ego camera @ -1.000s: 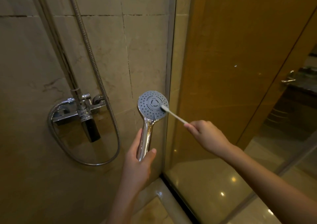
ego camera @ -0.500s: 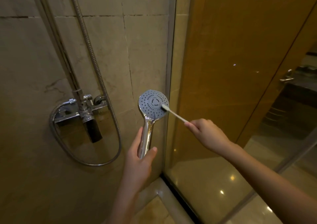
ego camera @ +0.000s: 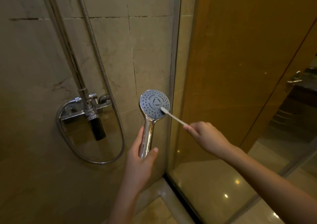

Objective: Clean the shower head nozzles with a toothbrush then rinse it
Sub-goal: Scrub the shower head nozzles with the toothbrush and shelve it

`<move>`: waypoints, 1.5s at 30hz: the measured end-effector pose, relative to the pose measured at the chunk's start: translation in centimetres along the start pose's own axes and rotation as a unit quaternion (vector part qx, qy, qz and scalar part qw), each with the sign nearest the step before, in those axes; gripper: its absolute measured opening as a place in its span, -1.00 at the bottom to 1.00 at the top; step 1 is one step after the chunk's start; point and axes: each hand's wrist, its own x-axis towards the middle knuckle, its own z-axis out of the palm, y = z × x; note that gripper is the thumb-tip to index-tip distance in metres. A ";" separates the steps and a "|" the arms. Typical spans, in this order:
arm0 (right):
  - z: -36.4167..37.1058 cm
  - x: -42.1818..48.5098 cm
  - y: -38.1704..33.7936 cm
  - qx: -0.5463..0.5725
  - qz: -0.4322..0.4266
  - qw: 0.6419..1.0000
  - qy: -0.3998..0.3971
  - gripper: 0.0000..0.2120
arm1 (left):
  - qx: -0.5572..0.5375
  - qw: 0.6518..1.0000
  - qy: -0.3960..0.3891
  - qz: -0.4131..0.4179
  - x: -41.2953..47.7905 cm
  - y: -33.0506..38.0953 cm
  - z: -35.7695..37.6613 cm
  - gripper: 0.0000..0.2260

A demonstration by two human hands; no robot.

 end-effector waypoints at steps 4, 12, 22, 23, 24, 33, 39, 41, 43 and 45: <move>-0.6 0.2 -0.1 0.037 0.001 0.999 0.005 -0.59 | 0.010 1.000 0.007 0.010 -0.6 0.1 0.4 -0.37; -1.1 0.7 -0.8 0.062 0.009 0.998 0.004 -0.61 | 0.003 1.000 0.018 -0.003 -1.1 -0.6 0.6 -0.37; -0.4 1.1 -3.3 0.014 -0.030 0.999 -0.003 -0.59 | 0.014 1.000 0.003 0.015 -1.1 -0.9 -0.9 -0.37; -0.7 1.4 -3.4 0.017 -0.024 1.000 0.004 -0.61 | 0.016 1.000 0.001 0.016 -0.9 -1.1 -1.1 -0.37; -1.0 1.8 -3.4 0.023 -0.016 1.000 0.014 -0.62 | 0.018 1.000 0.002 0.017 -0.8 -1.2 -1.1 -0.36; 0.4 4.1 -7.5 -0.053 -0.019 0.998 -0.019 -0.60 | 0.026 0.999 0.038 0.007 -0.4 -3.1 -5.2 -0.35; 2.7 5.3 -11.7 -0.058 -0.036 0.997 -0.029 -0.56 | 0.032 0.998 0.058 0.013 -0.3 -3.3 -9.9 -0.35; 3.1 5.8 -13.3 -0.045 -0.041 0.998 -0.031 -0.55 | 0.039 0.998 0.058 0.008 -0.6 -3.3 -11.4 -0.35; 4.3 5.4 -15.1 -0.061 -0.094 0.992 -0.061 -0.56 | 0.035 0.997 0.065 0.010 -1.2 -3.4 -13.1 -0.35; 5.0 4.6 -17.5 -0.042 -0.160 0.983 -0.082 -0.54 | 0.023 0.997 0.073 0.024 -1.8 -3.9 -15.0 -0.37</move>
